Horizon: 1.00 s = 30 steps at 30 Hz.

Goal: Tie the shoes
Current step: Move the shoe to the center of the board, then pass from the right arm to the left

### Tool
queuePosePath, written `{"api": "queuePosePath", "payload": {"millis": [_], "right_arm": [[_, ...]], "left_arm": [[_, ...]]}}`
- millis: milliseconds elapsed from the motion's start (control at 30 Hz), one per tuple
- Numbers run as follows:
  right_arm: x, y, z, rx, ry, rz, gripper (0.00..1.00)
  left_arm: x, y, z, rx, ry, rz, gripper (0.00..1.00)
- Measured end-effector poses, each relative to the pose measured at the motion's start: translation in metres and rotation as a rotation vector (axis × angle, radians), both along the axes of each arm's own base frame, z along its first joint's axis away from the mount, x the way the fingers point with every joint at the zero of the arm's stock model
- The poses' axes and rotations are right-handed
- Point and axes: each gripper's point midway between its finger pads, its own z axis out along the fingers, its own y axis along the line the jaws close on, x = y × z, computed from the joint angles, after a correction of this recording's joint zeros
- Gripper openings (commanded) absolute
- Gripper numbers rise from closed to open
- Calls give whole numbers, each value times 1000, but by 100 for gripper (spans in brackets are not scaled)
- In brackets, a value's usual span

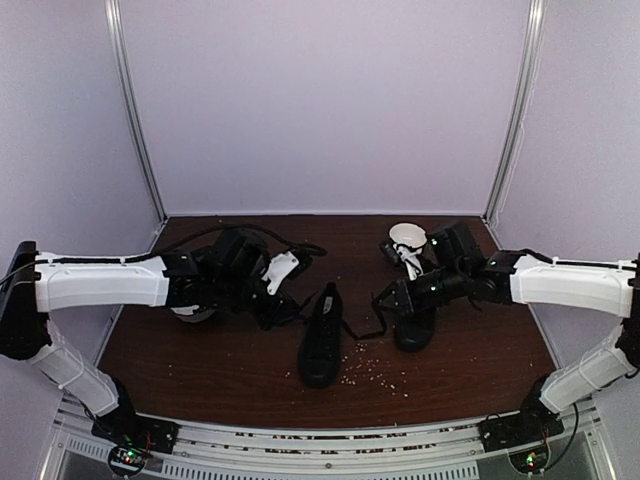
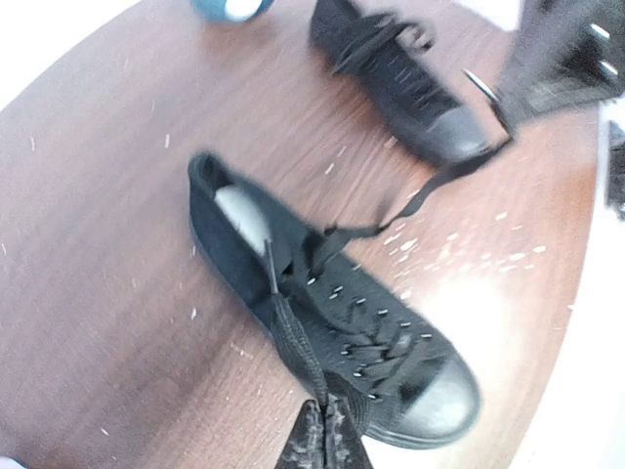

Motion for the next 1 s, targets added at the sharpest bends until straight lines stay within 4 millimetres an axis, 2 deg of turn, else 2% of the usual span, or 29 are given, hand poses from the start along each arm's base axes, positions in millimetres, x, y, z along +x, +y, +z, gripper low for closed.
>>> {"api": "queuePosePath", "payload": {"millis": [67, 167, 267, 333, 467, 567, 600, 700, 733, 800, 900, 1000], "right_arm": [[0, -3, 23, 40, -43, 15, 0], [0, 5, 49, 95, -75, 52, 0], [11, 23, 70, 145, -93, 78, 0], [22, 44, 75, 160, -91, 90, 0], [38, 97, 70, 170, -72, 139, 0], [39, 142, 53, 162, -40, 190, 0], [40, 153, 47, 157, -32, 202, 3], [37, 181, 25, 131, -1, 243, 23], [33, 184, 19, 124, 16, 249, 30], [27, 183, 11, 111, 38, 269, 35], [34, 174, 19, 126, 33, 253, 40], [49, 148, 33, 133, 7, 204, 42]], "left_arm": [[-6, -1, 19, -51, -40, -46, 0], [-18, -6, 40, -118, -92, -127, 0], [-30, -17, 50, -157, -123, -213, 0], [-42, -24, 53, -177, -126, -274, 0], [-59, -33, 56, -211, -125, -363, 0], [-66, -33, 50, -215, -118, -397, 0], [-68, -32, 45, -209, -113, -399, 0], [-66, -29, 32, -184, -101, -380, 0], [-64, -29, 29, -181, -100, -366, 0], [-57, -30, 23, -171, -101, -332, 0], [-45, -35, 10, -154, -95, -280, 0], [-36, -41, -5, -138, -75, -257, 0]]}}
